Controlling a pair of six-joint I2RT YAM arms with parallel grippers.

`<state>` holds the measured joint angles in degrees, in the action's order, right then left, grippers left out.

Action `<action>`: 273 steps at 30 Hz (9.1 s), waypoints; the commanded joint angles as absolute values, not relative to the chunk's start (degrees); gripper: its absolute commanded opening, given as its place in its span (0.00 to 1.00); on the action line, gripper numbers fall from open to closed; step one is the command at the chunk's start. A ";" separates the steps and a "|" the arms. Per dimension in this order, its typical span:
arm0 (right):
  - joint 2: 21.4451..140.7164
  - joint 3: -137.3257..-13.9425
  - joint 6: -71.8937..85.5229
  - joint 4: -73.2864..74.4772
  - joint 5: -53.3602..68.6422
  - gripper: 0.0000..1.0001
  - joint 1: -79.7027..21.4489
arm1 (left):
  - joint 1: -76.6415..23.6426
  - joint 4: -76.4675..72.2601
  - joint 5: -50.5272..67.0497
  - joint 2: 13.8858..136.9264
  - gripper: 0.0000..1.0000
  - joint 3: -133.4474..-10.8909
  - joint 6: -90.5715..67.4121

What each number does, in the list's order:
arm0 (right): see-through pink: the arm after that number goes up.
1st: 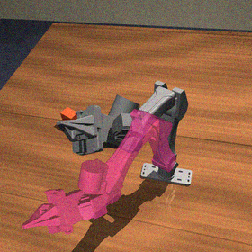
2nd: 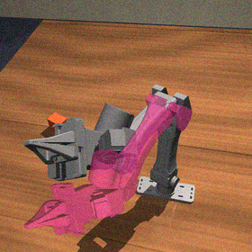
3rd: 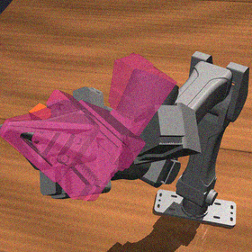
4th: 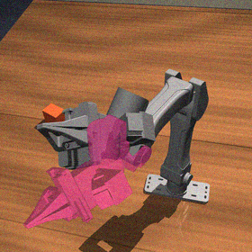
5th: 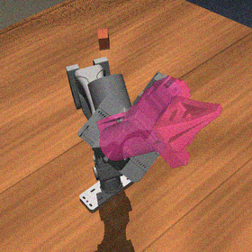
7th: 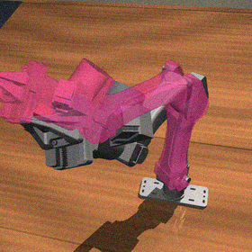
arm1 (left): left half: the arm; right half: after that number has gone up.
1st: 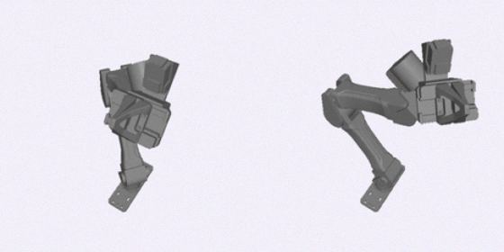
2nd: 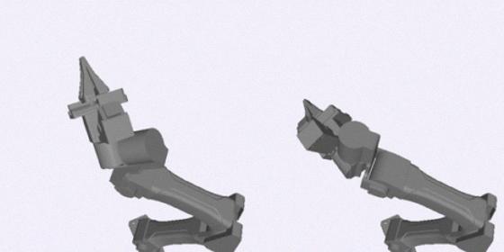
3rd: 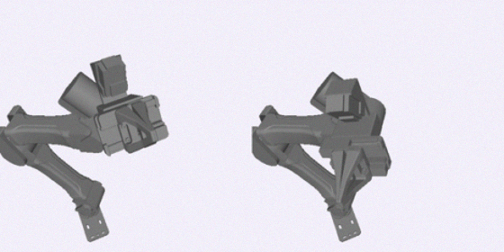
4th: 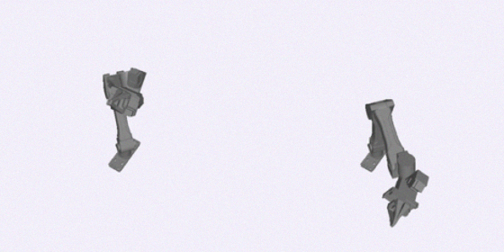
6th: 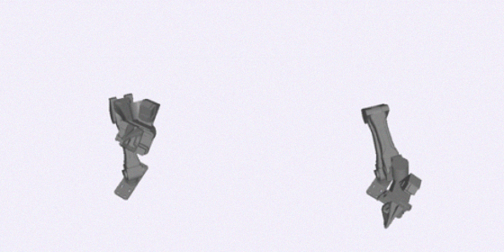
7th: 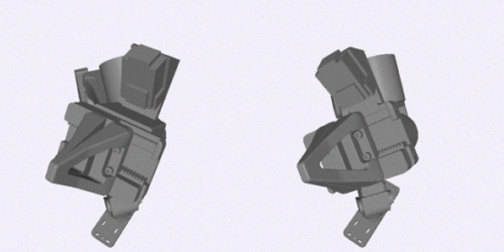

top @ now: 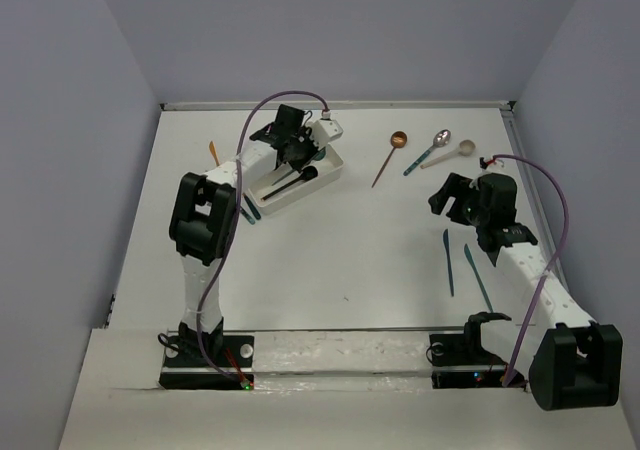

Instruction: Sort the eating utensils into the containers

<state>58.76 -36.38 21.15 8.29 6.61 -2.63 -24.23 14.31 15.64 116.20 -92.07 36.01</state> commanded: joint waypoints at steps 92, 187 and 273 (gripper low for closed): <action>55.99 -38.14 20.21 9.49 0.35 0.81 -2.29 | 12.57 -1.41 7.47 93.00 0.00 -50.45 12.13; 55.81 -36.91 20.57 9.23 0.88 0.82 -2.29 | 3.96 4.66 19.69 104.31 0.62 -71.28 42.01; 54.05 -36.56 20.57 9.49 -1.23 0.82 -2.29 | 11.51 29.08 16.08 111.71 0.32 -74.00 50.18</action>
<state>55.11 -36.64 21.15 10.44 -0.30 -2.63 10.98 21.17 20.36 111.79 -75.11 49.58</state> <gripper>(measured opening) 0.815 0.320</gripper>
